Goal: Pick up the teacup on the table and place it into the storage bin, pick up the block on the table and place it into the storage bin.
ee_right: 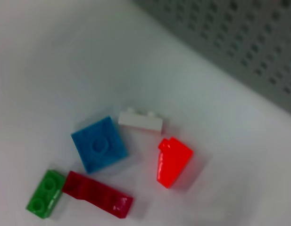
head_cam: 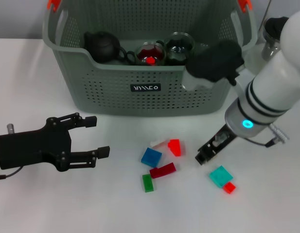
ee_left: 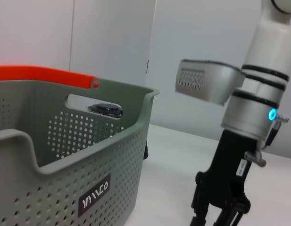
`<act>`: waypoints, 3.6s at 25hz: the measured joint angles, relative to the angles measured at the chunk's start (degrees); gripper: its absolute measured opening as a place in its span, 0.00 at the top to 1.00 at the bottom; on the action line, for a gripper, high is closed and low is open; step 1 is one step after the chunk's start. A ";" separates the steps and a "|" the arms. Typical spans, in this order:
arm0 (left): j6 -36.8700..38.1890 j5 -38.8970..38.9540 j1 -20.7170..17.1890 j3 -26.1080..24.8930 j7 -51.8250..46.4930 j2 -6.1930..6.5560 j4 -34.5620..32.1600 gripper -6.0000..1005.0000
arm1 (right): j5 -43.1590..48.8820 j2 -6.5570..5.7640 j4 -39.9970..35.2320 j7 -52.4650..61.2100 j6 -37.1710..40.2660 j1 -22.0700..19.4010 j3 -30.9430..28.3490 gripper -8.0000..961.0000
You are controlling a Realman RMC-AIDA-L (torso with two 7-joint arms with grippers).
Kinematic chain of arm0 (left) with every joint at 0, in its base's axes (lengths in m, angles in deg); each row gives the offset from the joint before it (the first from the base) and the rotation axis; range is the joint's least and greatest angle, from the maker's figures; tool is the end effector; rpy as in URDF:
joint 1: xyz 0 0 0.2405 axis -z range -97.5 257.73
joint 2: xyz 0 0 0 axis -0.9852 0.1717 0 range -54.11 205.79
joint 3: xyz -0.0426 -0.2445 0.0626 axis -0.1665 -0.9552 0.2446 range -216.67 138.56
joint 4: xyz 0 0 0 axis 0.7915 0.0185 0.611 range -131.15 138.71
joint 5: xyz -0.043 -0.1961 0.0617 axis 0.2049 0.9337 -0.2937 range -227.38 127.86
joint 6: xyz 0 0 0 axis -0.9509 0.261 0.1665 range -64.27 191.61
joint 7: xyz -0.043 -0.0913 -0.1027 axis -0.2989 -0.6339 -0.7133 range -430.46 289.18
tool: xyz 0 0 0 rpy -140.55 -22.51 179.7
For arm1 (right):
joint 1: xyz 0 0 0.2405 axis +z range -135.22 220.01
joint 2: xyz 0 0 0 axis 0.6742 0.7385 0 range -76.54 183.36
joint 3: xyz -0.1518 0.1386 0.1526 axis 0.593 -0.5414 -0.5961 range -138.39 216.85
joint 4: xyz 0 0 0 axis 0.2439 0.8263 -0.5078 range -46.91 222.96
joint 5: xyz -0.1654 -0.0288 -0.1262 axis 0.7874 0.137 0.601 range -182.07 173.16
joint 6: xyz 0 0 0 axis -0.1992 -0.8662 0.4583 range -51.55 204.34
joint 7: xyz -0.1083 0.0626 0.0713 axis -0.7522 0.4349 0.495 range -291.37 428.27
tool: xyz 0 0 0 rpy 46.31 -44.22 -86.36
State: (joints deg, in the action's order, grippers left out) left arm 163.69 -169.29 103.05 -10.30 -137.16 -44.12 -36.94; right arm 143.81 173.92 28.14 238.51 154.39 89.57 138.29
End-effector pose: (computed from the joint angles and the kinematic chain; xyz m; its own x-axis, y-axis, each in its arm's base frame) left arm -0.2976 0.2787 0.0199 0.8101 0.2259 0.5411 0.3889 -0.8977 -0.2073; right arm 0.1496 0.3586 -0.0862 0.6123 -0.7342 0.2933 -0.5664 -0.6662 -0.4852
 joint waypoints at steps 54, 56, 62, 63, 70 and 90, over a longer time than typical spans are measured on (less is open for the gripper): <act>-1.24 0.00 0.59 -0.19 -0.54 0.52 -0.27 0.16 | -10.43 -0.89 -18.03 -22.60 32.70 1.39 -33.98 0.04; -1.21 0.01 0.63 -0.19 -0.56 0.52 -0.36 0.16 | -8.09 -0.61 -17.22 -21.54 33.07 1.01 -33.55 0.04; -1.28 0.00 0.80 -0.19 -0.60 0.52 -0.42 0.16 | -3.25 -0.32 -12.88 -18.38 31.34 0.61 -28.85 0.04; -1.30 0.01 0.82 -0.19 -0.59 0.52 -0.42 0.16 | -2.70 -0.30 -12.43 -17.86 30.75 0.49 -27.77 0.04; -1.47 0.01 0.84 -0.19 -0.57 0.52 -0.23 0.17 | -0.25 -0.23 -7.47 -14.47 24.57 0.09 -20.22 0.04; -2.36 0.00 0.35 -0.19 0.00 0.34 0.00 0.17 | -0.08 -0.10 2.27 -8.28 10.18 0.54 -7.31 0.05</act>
State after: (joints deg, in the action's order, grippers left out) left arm 161.33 -169.29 103.40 -10.49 -137.16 -43.78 -36.93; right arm 143.73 173.82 30.41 230.23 164.58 90.11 130.99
